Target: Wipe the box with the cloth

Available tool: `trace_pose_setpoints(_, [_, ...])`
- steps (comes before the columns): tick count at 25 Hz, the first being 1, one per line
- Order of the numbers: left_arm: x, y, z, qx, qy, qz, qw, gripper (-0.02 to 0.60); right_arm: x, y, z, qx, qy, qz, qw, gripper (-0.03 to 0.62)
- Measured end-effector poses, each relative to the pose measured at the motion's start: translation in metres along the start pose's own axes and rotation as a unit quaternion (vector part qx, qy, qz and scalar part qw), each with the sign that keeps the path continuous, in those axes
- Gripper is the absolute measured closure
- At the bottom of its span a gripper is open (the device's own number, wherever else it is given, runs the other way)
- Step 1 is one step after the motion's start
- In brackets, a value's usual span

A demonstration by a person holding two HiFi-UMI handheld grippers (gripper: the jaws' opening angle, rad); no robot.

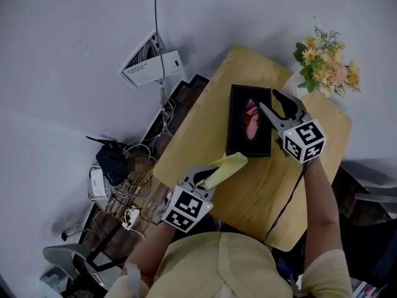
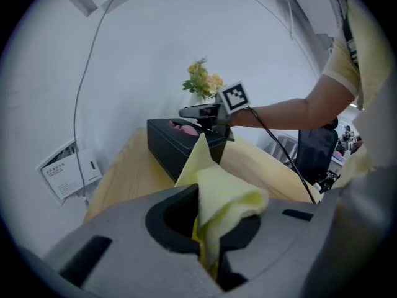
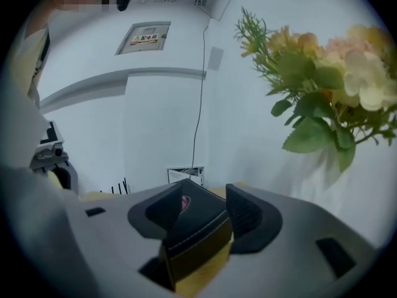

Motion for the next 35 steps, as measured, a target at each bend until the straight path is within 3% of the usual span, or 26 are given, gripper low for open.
trace_pose_setpoints(5, [-0.026,-0.001,0.019,-0.021,0.03,-0.034,0.9988,0.557,-0.018,0.007,0.019,-0.023,-0.005,0.003,1.0,0.378])
trace_pose_setpoints(9, [-0.036,-0.006,0.021,-0.027,0.055,-0.042,0.9972,0.557,-0.028,0.015,0.023,-0.029,-0.03,-0.011,0.999,0.358])
trace_pose_setpoints(17, [-0.05,-0.016,0.024,-0.053,0.086,-0.058,0.9932,0.557,-0.034,0.016,0.027,-0.054,-0.037,0.0,0.998,0.338])
trace_pose_setpoints(29, [-0.052,-0.022,0.007,-0.057,0.08,-0.066,0.993,0.557,-0.038,0.014,0.031,-0.045,-0.079,-0.021,0.996,0.338])
trace_pose_setpoints(35, [-0.048,-0.023,-0.009,-0.046,0.068,-0.067,0.9944,0.557,-0.036,0.014,0.031,-0.05,-0.078,-0.044,0.995,0.338])
Point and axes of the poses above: the fingertips, and each gripper's own axes: x backward along the fingers, z to its right, y out of its underside, the point moved 10 cm from there along x, backward along the fingers, and after that the axes turned 14 degrees about x, right-handed, at the moved point
